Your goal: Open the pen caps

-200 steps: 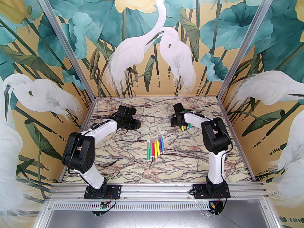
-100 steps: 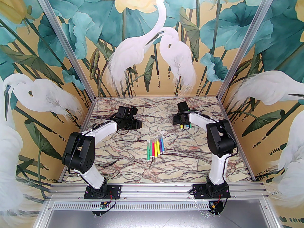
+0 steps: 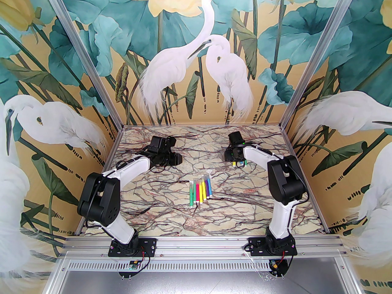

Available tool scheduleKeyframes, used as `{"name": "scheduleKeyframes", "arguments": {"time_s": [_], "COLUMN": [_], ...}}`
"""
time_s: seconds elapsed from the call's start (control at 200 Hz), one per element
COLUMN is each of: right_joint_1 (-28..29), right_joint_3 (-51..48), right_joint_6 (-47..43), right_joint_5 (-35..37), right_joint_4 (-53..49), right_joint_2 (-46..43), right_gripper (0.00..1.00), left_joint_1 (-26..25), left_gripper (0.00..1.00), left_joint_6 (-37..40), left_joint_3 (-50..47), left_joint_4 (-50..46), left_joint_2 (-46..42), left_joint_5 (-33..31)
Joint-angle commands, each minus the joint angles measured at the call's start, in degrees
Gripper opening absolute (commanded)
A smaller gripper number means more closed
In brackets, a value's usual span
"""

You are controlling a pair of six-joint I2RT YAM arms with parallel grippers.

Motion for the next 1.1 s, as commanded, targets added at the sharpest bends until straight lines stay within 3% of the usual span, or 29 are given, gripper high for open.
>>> {"name": "scheduleKeyframes", "arguments": {"time_s": [0.0,0.14,0.32,0.64,0.855,1.095], "right_joint_1": [3.3,6.9,10.1,16.6,21.5,22.0], "right_joint_3": [-1.8,-4.9,-9.3,-13.4,-13.9,-13.0], "right_joint_6": [-1.5,-0.7,1.2,6.8,11.3,13.2], "right_joint_5": [-3.8,-4.9,-9.3,-10.5,-8.3,-5.4], "right_joint_4": [-1.8,-5.3,-7.5,-9.5,-8.7,-7.5], "right_joint_2": [-4.5,-8.1,-11.9,-13.4,-11.7,-8.3], "right_gripper": [0.51,0.56,0.55,0.5,0.49,0.43], "left_joint_1": [0.3,0.8,0.9,0.9,1.0,1.0], "left_gripper": [0.36,0.4,0.49,0.75,0.76,0.77], "left_joint_6": [-0.7,-0.7,-0.1,-1.5,-1.3,-1.6], "left_joint_3": [-1.8,-4.9,-8.2,-14.7,-16.3,-16.9], "left_joint_4": [-1.2,-1.3,-2.1,1.9,2.2,2.9], "left_joint_2": [-3.0,-6.7,-11.6,-18.1,-20.4,-20.7], "left_joint_5": [-4.0,-6.0,-8.7,-12.5,-14.2,-14.4]}}
